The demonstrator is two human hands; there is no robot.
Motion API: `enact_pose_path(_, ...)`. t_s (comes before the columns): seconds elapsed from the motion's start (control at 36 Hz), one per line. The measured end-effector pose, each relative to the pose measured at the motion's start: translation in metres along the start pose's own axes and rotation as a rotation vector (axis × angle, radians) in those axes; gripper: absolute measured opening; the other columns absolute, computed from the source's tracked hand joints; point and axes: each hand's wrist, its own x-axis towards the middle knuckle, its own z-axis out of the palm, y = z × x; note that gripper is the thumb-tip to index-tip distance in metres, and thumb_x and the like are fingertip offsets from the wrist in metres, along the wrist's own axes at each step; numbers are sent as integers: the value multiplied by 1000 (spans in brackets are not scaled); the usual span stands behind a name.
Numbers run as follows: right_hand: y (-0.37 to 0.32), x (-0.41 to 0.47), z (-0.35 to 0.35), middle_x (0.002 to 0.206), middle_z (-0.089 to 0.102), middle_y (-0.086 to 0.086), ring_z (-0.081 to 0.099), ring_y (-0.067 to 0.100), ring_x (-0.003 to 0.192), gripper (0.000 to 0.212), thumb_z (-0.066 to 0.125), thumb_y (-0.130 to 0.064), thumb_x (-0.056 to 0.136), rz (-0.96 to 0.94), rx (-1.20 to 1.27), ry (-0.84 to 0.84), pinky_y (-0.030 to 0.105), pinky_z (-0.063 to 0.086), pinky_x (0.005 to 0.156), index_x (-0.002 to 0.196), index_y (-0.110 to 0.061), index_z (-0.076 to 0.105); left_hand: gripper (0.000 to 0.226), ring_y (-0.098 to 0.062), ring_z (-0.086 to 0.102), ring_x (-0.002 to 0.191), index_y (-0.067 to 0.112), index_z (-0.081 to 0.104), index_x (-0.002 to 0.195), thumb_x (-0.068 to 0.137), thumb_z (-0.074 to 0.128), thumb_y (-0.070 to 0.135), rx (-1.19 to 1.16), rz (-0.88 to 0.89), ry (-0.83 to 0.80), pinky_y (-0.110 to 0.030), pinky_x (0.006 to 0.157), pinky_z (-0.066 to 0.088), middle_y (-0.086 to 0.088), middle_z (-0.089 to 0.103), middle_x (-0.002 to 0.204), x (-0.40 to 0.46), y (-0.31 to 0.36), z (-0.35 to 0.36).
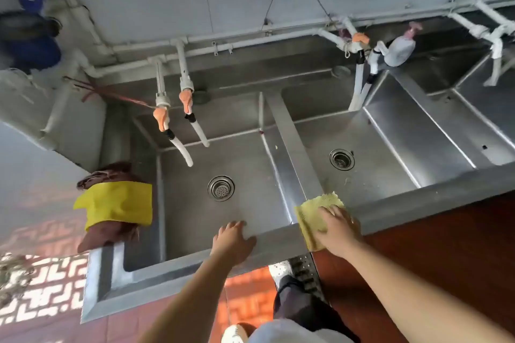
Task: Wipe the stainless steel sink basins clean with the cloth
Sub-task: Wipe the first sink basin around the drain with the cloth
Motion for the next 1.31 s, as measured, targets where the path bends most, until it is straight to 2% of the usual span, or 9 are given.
enact_pose_path(0.28, 35, 33, -6, 153, 23, 1, 26, 26, 138, 63, 51, -48, 92, -173, -20, -125, 40, 29, 111, 150, -36, 31, 43, -23, 61, 114, 25, 62, 125, 92, 57, 52, -257, -152, -216, -31, 98, 46, 0, 68, 121, 68, 99, 35)
enact_pose_path(0.42, 50, 44, -12, 148, 28, -2, 29, 23, 136, 62, 51, -47, 90, -254, -10, -178, 39, 31, 110, 149, -36, 34, 27, -11, 47, 62, 24, 58, 69, 85, 72, 40, -442, -193, -264, -26, 60, 40, 9, 51, 66, 80, 132, 51)
enact_pose_path(0.5, 56, 51, -19, 138, 34, -6, 35, 20, 129, 59, 56, -41, 90, -286, 64, -199, 34, 36, 104, 146, -34, 41, 24, -5, 47, 60, 22, 59, 67, 78, 80, 25, -562, -244, -243, -23, 57, 40, 10, 54, 66, 84, 141, 46)
enact_pose_path(0.64, 52, 60, -36, 136, 37, -4, 34, 17, 129, 61, 57, -48, 93, -318, 139, -257, 30, 36, 106, 148, -28, 41, 21, -19, 47, 70, 17, 59, 73, 77, 78, 9, -760, -271, -247, -29, 66, 40, -2, 55, 73, 82, 148, 19)
enact_pose_path(0.83, 31, 61, -55, 156, 29, -12, 25, 13, 145, 104, 62, -77, 65, -449, 339, -342, 39, 25, 119, 153, -36, 25, 17, -18, 67, 68, 14, 62, 102, 93, 57, 0, -1395, -356, -191, -31, 56, 57, -8, 66, 85, 64, 152, -31)
enact_pose_path(1.03, -11, 63, -61, 117, 62, -24, 57, 0, 112, 52, 74, -32, 86, -571, 747, -81, 23, 50, 96, 134, -40, 54, 18, -26, 69, 80, 0, 58, 108, 92, 54, -6, -1799, -437, -80, -35, 68, 62, -19, 68, 95, 52, 143, -66)
enact_pose_path(1.11, -26, 70, -68, 111, 66, -19, 64, 5, 104, 43, 67, -12, 91, -569, 820, 18, 27, 55, 88, 128, -33, 61, 44, -27, 70, 75, 14, 47, 128, 91, 54, -9, -1911, -420, 23, -36, 61, 61, -22, 67, 102, 48, 134, -76)
enact_pose_path(1.19, -40, 83, -86, 96, 72, -22, 68, 1, 87, 29, 65, -10, 93, -501, 930, -61, 34, 60, 76, 115, -26, 73, 31, -24, 70, 75, 18, 58, 117, 93, 55, -1, -1846, -372, 48, -36, 64, 60, -13, 69, 95, 39, 124, -90)
enact_pose_path(1.31, -50, 99, -111, 94, 76, -14, 67, 2, 90, 21, 63, -15, 96, -450, 1029, -257, 20, 51, 82, 99, -32, 74, 31, -27, 69, 99, 11, 64, 117, 91, 55, -3, -1651, -217, -58, -41, 81, 60, -12, 69, 107, 29, 109, -106)
